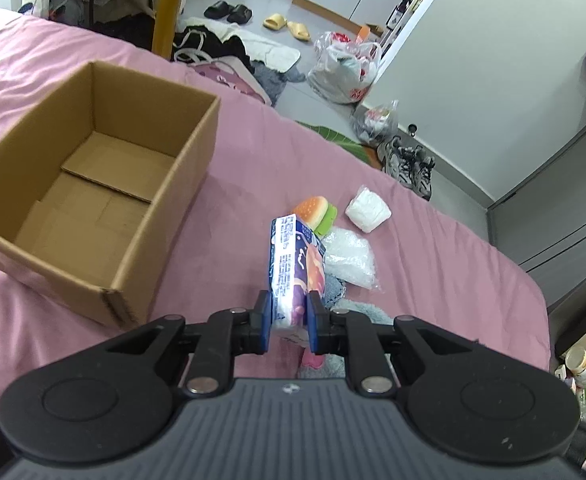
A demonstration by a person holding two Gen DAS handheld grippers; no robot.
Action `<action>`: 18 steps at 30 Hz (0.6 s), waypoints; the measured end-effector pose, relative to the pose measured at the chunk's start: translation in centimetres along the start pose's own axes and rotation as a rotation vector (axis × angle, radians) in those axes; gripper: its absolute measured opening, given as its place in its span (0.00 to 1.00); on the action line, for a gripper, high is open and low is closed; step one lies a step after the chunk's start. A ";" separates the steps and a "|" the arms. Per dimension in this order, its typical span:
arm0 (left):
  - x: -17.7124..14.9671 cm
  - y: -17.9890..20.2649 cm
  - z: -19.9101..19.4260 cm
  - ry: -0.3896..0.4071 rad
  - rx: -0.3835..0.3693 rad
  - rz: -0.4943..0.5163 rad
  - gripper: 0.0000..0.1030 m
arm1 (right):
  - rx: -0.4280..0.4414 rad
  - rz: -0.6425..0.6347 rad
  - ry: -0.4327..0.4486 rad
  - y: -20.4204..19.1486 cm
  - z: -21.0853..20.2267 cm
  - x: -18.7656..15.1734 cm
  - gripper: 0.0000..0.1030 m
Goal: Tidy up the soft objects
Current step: 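Lift the tissue pack with the left tool while the right tool lifts the black patch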
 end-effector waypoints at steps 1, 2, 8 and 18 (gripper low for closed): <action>0.0 -0.2 -0.4 0.006 -0.001 -0.002 0.16 | 0.004 -0.011 0.013 -0.3 -0.2 0.2 0.27; 0.1 -0.3 -1.0 0.013 -0.003 -0.005 0.16 | 0.012 -0.025 0.027 -0.7 -0.5 0.5 0.27; 1.0 -2.0 -4.3 0.069 -0.010 -0.024 0.16 | 0.047 -0.103 0.068 -3.6 -1.5 1.0 0.27; 3.5 -5.8 -9.5 0.163 0.004 -0.070 0.16 | 0.103 -0.197 0.114 -9.2 -3.1 2.1 0.28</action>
Point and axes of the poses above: each gripper's, at about its wrist camera, not at the fingertips, and z roughly the way its jaws point, y to its right, x to its top, the point moved 10 cm from there along z, roughly the way its jaws point, and after that the axes turned 7 degrees about -y, right-handed, at the moved point
